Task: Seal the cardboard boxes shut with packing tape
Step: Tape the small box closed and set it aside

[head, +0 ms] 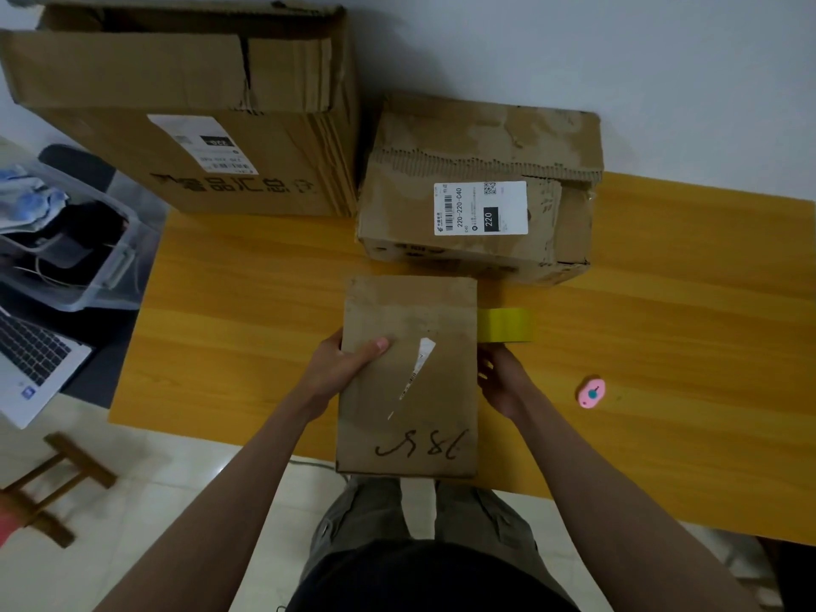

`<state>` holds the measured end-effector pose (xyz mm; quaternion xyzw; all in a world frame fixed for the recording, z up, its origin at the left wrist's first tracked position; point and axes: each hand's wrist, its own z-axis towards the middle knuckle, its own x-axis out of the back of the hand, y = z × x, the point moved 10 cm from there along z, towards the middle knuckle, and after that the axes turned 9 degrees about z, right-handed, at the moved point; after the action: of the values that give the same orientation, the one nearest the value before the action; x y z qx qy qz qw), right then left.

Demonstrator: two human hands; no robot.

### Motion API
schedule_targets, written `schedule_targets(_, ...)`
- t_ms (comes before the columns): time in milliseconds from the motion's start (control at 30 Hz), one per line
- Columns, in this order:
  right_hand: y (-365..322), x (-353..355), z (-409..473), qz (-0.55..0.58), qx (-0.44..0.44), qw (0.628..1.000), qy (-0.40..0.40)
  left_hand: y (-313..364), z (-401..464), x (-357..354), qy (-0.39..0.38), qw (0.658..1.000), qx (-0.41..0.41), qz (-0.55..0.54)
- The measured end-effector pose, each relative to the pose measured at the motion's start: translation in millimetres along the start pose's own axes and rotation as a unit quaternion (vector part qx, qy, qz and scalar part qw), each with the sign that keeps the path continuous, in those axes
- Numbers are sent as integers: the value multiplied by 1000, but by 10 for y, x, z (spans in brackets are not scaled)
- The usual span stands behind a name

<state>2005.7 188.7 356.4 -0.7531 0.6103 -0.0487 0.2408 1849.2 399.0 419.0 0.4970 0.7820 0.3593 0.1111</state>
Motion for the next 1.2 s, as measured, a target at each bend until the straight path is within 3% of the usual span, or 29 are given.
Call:
schedule_targets(133, -222, 89, -159, -14, 45, 999, -22, 32, 48, -169, -41, 999, 0, -6)
schedule_targets(300, -992, 345, -677, -112, 171, 979, 26, 29, 109, -646, -139, 987, 22, -81)
schedule_targets(400, -1363, 267, -1035, -280, 297, 910, 73, -47, 161, -888, -146, 987, 17, -64)
schedule_targets(500, -1340, 40, -1244, -430, 337, 827, 129, -54, 160, -897, -90, 996, 6, 24)
schedule_targets(567, -1256, -108, -1308, -486, 338, 792, 149, 179, 72, -721, -12, 994, -73, 83)
schedule_targets(633, -1197, -219, -1330, -521, 334, 768, 166, 593, -131, -520, 45, 975, -209, 68)
schedule_targets(733, -1190, -314, -1353, -538, 327, 756, 178, 1158, -410, -560, 27, 901, -391, 185)
schedule_targets(833, -1200, -324, -1370, -559, 310, 749, 175, 1397, -309, -837, -6, 838, -437, 328)
schedule_targets(1033, -1225, -275, -1384, -562, 314, 744, 177, 1478, -29, -1067, -18, 839, -438, 323)
schedule_targets(1200, -1223, -358, -1451, -537, 380, 733, 176, 1472, -11, -1004, -10, 838, -444, 317)
